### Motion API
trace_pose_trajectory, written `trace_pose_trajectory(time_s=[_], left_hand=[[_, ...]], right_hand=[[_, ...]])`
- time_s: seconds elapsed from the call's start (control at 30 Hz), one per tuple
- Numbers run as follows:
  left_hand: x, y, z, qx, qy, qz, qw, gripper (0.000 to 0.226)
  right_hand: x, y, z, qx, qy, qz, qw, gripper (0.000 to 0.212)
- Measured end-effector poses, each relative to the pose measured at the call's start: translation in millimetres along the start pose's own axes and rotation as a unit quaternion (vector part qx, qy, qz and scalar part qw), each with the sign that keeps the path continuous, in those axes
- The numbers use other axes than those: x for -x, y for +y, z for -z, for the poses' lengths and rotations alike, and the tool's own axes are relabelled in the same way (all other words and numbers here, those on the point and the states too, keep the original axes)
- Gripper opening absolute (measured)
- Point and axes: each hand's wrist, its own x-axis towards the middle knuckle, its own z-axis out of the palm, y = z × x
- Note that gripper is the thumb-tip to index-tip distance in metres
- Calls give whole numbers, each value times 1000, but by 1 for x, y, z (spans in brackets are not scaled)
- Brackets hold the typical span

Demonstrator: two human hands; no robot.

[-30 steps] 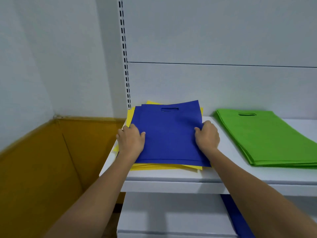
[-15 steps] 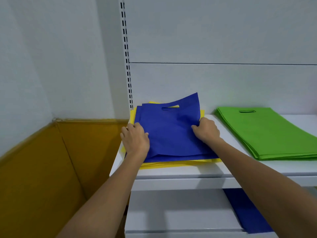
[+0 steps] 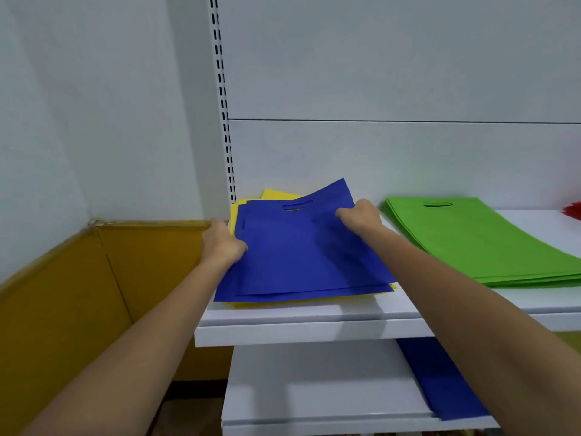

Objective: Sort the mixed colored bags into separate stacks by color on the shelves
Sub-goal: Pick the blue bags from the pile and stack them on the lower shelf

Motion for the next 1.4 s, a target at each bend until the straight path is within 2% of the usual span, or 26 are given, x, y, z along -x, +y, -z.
trace_pose_trajectory(time_s=[0.2, 0.33, 0.43, 0.53, 0.57, 0.67, 0.8, 0.87, 0.9, 0.97, 1.03, 1.1, 1.2, 1.4], left_hand=[[11, -7, 10, 57, -17, 19, 998, 66], [14, -14, 13, 112, -12, 35, 993, 55], [18, -17, 18, 109, -8, 50, 993, 49], [18, -18, 23, 115, 9, 57, 992, 17], [20, -17, 25, 111, 20, 50, 992, 17], [24, -17, 28, 67, 12, 20, 997, 38], [27, -22, 29, 57, -11, -4, 998, 36], [27, -27, 32, 66, -4, 14, 998, 35], [27, -30, 34, 81, -9, 27, 996, 34], [26, -35, 36, 138, -42, 55, 988, 36], [29, -38, 39, 178, -61, 68, 980, 36], [31, -39, 41, 164, -36, 45, 985, 35], [39, -33, 49, 84, 13, -55, 995, 30], [52, -5, 38, -43, -17, -260, 965, 29]], right_hand=[[2, -1, -3, 27, 17, 20, 999, 31], [6, 1, -5, 18, -3, 16, 1000, 39], [9, 4, -5, 9, -19, 10, 1000, 39], [12, 8, -7, 6, -14, 18, 1000, 26], [14, 9, -7, 10, -14, 17, 1000, 27], [19, 12, -8, 61, -1, 28, 998, 34], [31, 9, -6, 63, 8, 33, 997, 27], [38, 7, -6, 46, 10, 33, 998, 14], [41, 8, -6, 37, 13, 34, 999, 20], [45, 11, -6, 26, 15, 40, 999, 44], [48, 15, -7, 21, 22, 57, 998, 43], [51, 15, -9, 18, 31, 65, 997, 36], [57, 14, -13, 21, 52, 88, 995, 30], [68, 25, 29, 127, 131, 153, 971, 40]])
